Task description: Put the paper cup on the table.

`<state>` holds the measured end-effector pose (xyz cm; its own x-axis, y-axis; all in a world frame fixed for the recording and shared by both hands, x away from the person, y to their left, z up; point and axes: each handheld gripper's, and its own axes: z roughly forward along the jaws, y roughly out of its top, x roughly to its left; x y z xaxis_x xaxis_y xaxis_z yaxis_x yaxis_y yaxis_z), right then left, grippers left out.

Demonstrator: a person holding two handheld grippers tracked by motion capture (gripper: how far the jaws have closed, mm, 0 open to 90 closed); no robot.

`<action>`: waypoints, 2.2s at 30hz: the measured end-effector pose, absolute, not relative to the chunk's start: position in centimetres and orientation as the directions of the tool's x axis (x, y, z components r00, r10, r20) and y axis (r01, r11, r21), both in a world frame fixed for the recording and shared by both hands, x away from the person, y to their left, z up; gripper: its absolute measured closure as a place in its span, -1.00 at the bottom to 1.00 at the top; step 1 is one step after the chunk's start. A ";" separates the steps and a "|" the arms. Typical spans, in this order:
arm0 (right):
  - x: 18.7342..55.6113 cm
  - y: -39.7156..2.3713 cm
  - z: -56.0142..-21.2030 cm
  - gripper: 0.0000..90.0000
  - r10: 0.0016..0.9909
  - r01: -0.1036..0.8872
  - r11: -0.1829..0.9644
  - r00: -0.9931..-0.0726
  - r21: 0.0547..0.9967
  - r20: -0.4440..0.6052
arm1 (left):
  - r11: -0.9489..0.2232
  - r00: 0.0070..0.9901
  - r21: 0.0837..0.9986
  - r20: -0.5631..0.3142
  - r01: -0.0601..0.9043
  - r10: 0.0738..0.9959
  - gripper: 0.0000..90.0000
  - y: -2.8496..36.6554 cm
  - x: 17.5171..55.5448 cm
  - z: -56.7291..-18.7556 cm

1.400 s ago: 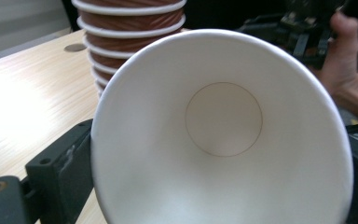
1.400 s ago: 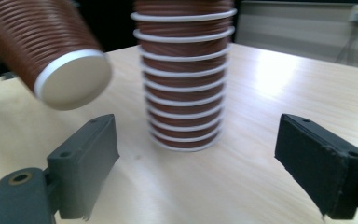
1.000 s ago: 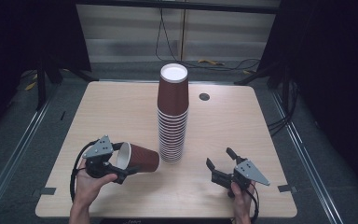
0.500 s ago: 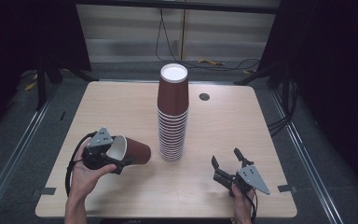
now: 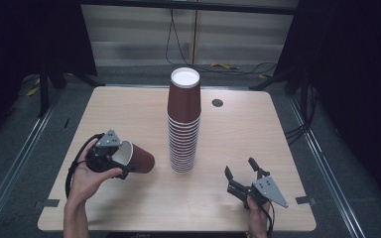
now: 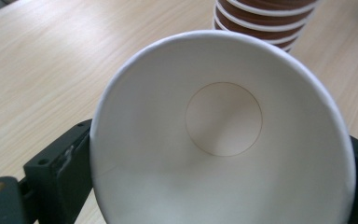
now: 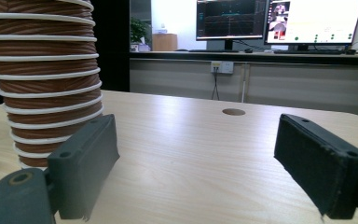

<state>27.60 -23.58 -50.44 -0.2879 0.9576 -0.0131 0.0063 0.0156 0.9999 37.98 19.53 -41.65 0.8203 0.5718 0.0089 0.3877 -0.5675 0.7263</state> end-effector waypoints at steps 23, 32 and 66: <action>27.6 -23.6 -50.4 -0.71 0.957 0.006 0.015 -0.289 1.000 -0.013 | -0.745 0.832 0.522 0.113 0.416 0.544 -0.92 17.2 42.5 -39.5; 27.5 -23.7 -50.4 -0.71 0.954 0.005 0.018 -0.298 1.000 -0.016 | -0.776 0.842 0.472 0.117 0.419 0.526 -0.93 16.2 43.5 -40.2; 27.5 -23.7 -50.4 -0.70 0.951 0.006 0.017 -0.308 1.000 -0.015 | -0.678 0.809 0.581 0.055 0.451 0.586 -0.86 14.6 44.9 -44.2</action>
